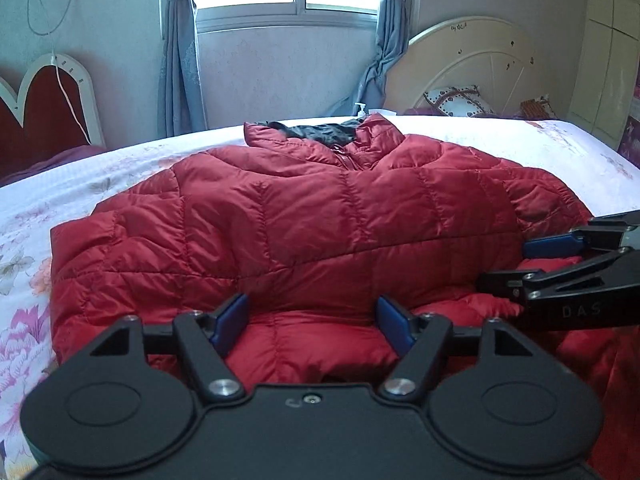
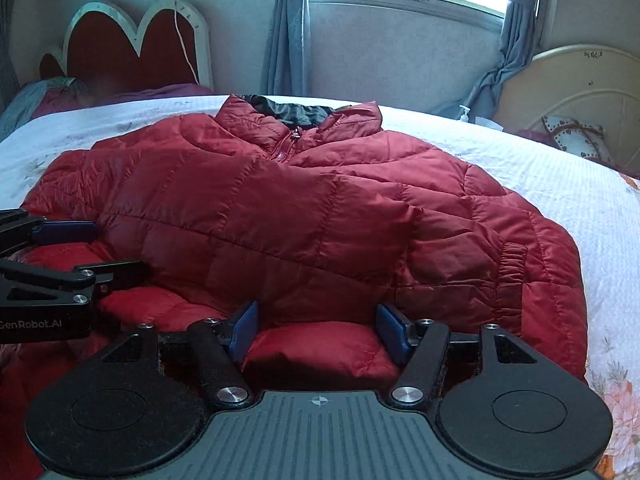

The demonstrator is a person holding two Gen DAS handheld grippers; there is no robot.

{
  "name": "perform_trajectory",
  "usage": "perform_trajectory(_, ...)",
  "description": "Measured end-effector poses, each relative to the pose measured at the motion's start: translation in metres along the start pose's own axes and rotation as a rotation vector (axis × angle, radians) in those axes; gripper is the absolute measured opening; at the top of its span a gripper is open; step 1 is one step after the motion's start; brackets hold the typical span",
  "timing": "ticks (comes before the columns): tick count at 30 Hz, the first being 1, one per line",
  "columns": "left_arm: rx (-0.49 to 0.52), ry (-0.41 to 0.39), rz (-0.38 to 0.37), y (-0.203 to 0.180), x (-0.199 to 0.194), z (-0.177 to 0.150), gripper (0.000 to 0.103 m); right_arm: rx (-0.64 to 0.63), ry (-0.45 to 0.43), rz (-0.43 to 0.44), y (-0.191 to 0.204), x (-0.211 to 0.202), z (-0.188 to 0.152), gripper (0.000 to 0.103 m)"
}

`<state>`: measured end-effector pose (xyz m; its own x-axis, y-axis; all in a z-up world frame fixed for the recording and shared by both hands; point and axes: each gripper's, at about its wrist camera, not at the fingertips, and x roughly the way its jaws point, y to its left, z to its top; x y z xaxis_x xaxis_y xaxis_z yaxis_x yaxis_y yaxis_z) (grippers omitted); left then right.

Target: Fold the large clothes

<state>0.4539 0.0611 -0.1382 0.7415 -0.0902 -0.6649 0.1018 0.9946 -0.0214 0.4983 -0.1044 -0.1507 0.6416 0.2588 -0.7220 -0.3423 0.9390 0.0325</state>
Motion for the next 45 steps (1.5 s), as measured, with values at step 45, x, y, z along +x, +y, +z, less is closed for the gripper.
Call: perform_trajectory(45, -0.324, 0.074, -0.024, 0.074, -0.197, -0.144, 0.071, 0.523, 0.052, 0.067, -0.155, -0.198, -0.156, 0.071)
